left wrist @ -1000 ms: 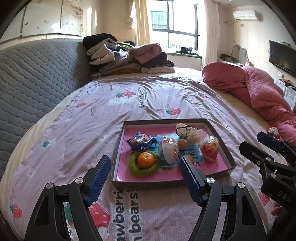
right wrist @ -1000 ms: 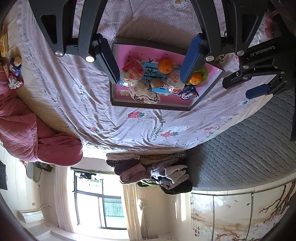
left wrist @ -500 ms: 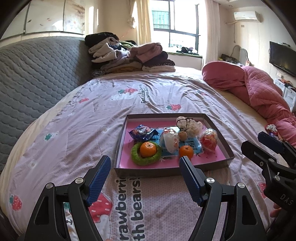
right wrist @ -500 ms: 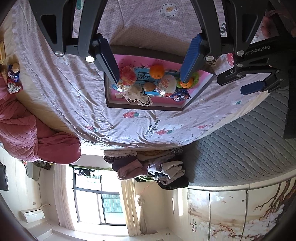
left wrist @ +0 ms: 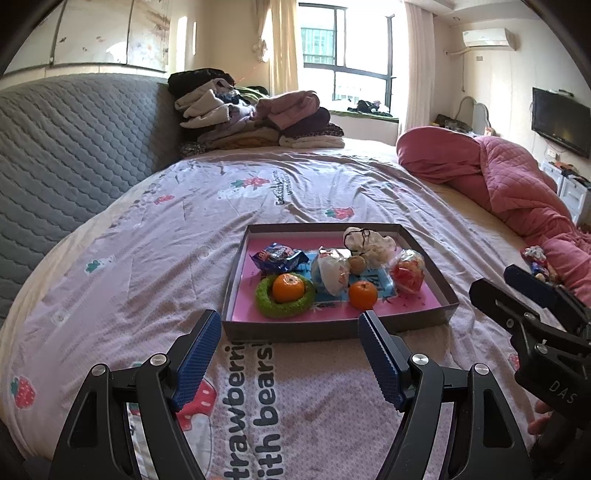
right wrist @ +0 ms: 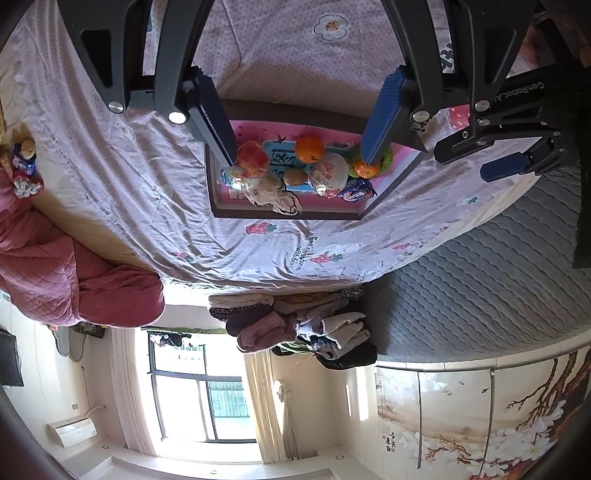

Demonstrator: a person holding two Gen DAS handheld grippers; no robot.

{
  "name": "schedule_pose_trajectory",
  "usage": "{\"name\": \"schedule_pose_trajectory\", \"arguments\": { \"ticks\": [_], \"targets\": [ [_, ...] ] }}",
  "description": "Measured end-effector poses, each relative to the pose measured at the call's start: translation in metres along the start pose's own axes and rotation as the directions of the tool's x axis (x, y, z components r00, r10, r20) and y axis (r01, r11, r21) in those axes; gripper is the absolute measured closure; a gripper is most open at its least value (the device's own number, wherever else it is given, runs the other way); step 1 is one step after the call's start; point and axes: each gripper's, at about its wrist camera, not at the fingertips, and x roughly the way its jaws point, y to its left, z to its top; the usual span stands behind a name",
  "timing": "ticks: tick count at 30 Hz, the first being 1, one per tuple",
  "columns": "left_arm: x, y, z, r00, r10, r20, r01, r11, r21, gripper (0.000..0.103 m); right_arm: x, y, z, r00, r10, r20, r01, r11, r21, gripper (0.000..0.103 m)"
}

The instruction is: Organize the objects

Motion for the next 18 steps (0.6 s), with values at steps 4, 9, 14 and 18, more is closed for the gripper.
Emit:
{"name": "schedule_pose_trajectory", "arguments": {
  "ticks": [4, 9, 14, 18],
  "targets": [
    [0.003, 0.001, -0.005, 1.000, -0.001, -0.006, 0.001, 1.000, -0.005, 0.026, -0.002, 0.000, -0.003, 1.000, -0.004, 0.014, 0.004, 1.000, 0.001, 0.034],
    [0.008, 0.001, -0.011, 1.000, 0.010, -0.012, -0.010, 1.000, -0.007, 0.026, -0.001, 0.003, -0.006, 1.000, 0.004, 0.020, -0.003, 1.000, -0.010, 0.034],
    [0.012, 0.002, -0.016, 1.000, 0.015, -0.020, -0.015, 1.000, -0.004, 0.026, 0.004, 0.006, -0.013, 1.000, -0.002, 0.003, 0.002, 1.000, -0.019, 0.034],
    [0.014, 0.002, -0.018, 1.000, 0.025, -0.011, -0.025, 1.000, -0.001, 0.026, 0.008, 0.009, -0.018, 1.000, -0.012, -0.006, 0.012, 1.000, -0.027, 0.034]
  ]
}}
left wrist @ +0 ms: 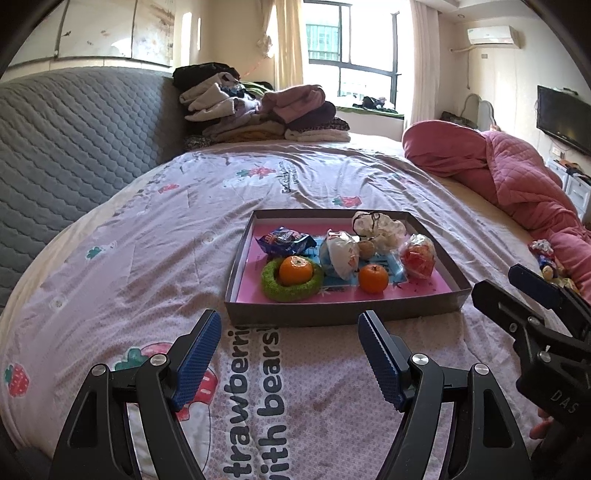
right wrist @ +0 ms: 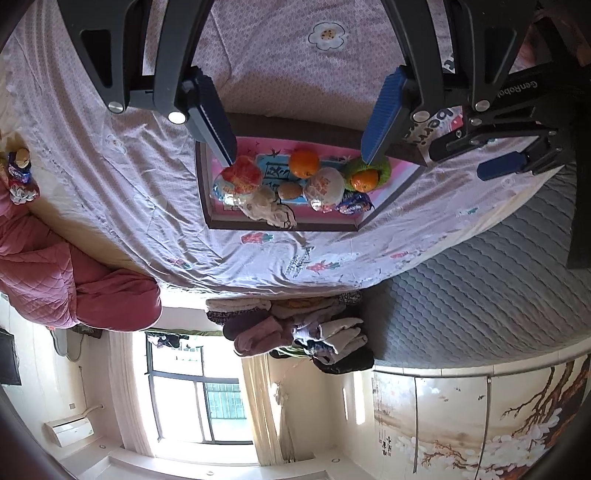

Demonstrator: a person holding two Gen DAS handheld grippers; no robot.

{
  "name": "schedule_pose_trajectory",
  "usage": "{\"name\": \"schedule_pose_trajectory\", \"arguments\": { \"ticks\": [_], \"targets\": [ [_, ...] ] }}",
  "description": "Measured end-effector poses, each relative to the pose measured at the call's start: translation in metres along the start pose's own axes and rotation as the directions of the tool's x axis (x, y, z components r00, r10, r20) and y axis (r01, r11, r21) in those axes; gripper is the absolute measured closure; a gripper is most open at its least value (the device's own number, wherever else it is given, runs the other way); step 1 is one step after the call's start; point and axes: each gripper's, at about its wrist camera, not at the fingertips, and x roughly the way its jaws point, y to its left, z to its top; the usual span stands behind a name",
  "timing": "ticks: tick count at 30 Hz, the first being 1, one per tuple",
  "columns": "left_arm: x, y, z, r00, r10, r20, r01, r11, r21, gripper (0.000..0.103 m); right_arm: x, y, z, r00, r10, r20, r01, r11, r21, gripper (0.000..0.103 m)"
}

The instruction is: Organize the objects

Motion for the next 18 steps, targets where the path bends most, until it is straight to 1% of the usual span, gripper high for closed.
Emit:
{"name": "schedule_pose_trajectory", "arguments": {
  "ticks": [11, 13, 18],
  "targets": [
    [0.002, 0.001, -0.011, 1.000, -0.007, 0.021, 0.007, 1.000, -0.006, 0.026, 0.002, -0.002, -0.008, 1.000, -0.014, 0.025, 0.014, 1.000, 0.015, 0.034],
    [0.003, 0.002, -0.011, 1.000, -0.016, 0.015, 0.016, 1.000, -0.007, 0.026, 0.002, -0.002, -0.009, 1.000, -0.017, 0.026, 0.016, 1.000, 0.020, 0.034],
    [0.005, 0.004, -0.015, 1.000, 0.000, 0.029, 0.000, 1.000, -0.006, 0.026, 0.004, -0.006, -0.015, 0.999, -0.022, 0.027, 0.021, 0.999, 0.035, 0.034]
  ]
}}
